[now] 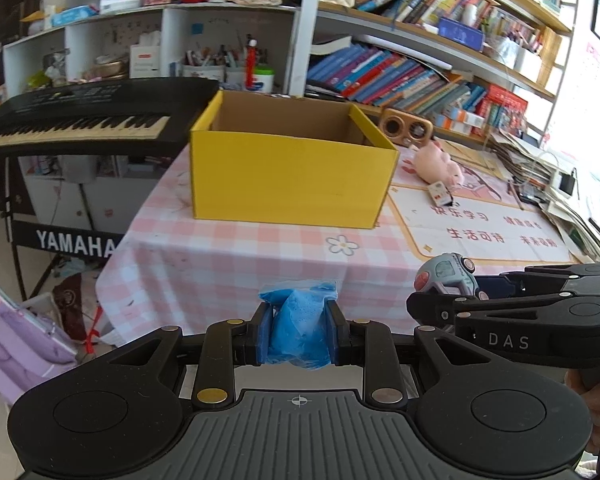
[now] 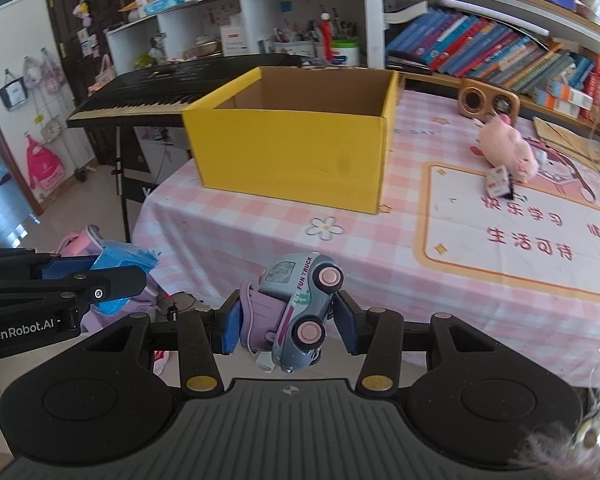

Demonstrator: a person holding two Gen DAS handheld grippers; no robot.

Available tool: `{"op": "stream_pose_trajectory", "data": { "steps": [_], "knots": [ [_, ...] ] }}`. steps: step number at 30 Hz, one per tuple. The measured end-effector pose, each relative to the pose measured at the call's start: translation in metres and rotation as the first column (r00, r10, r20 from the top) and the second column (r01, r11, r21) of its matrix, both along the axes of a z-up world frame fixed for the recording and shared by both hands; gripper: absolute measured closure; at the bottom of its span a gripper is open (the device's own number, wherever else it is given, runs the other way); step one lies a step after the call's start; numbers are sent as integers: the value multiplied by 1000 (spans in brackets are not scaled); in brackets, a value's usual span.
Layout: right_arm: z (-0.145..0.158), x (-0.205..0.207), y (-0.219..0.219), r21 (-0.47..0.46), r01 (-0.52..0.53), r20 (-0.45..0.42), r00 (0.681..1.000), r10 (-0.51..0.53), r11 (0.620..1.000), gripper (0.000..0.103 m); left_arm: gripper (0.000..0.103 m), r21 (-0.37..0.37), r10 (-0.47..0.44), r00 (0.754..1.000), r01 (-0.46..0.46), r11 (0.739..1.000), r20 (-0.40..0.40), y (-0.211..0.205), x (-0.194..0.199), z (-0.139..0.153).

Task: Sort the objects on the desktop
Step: 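Lift the car and packet and carry both toward the yellow box, then lower both into the box and open the left and right grippers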

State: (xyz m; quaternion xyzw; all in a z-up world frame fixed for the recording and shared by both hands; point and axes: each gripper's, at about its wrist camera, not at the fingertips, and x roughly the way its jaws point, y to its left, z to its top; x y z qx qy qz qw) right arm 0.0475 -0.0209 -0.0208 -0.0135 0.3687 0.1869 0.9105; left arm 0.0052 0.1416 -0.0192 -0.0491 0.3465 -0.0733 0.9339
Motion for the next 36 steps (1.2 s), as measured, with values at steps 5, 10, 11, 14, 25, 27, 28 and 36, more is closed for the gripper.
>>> {"op": "stream_pose_trajectory", "data": {
  "steps": [5, 10, 11, 14, 25, 27, 28, 36],
  "knots": [
    [-1, 6, 7, 3, -36, -3, 999, 36, 999, 59, 77, 2, 26, 1000, -26, 1000, -7, 4, 1, -1],
    [-2, 18, 12, 17, -57, 3, 998, 56, 998, 59, 77, 19, 54, 999, -54, 998, -3, 9, 7, 2],
    [-1, 21, 13, 18, -59, 7, 998, 59, 998, 59, 77, 22, 61, 998, -61, 998, 0, 11, 9, 3],
    [3, 32, 14, 18, -67, 27, 997, 67, 998, 59, 77, 26, 75, 997, -76, 997, 10, 15, 20, 6],
    [46, 92, 1, 52, -45, 177, 984, 35, 998, 59, 77, 16, 56, 989, -59, 998, 135, 11, 81, 43],
    [57, 104, -1, 66, -48, 211, 977, 33, 997, 59, 77, 16, 50, 985, -53, 998, 167, 9, 95, 53],
    [63, 111, -2, 72, -50, 224, 974, 32, 996, 59, 77, 19, 47, 982, -51, 999, 180, 7, 102, 57],
    [82, 168, 0, 66, -68, 284, 958, 47, 996, 59, 77, 40, 41, 970, -53, 998, 239, 2, 156, 75]
  ]
}}
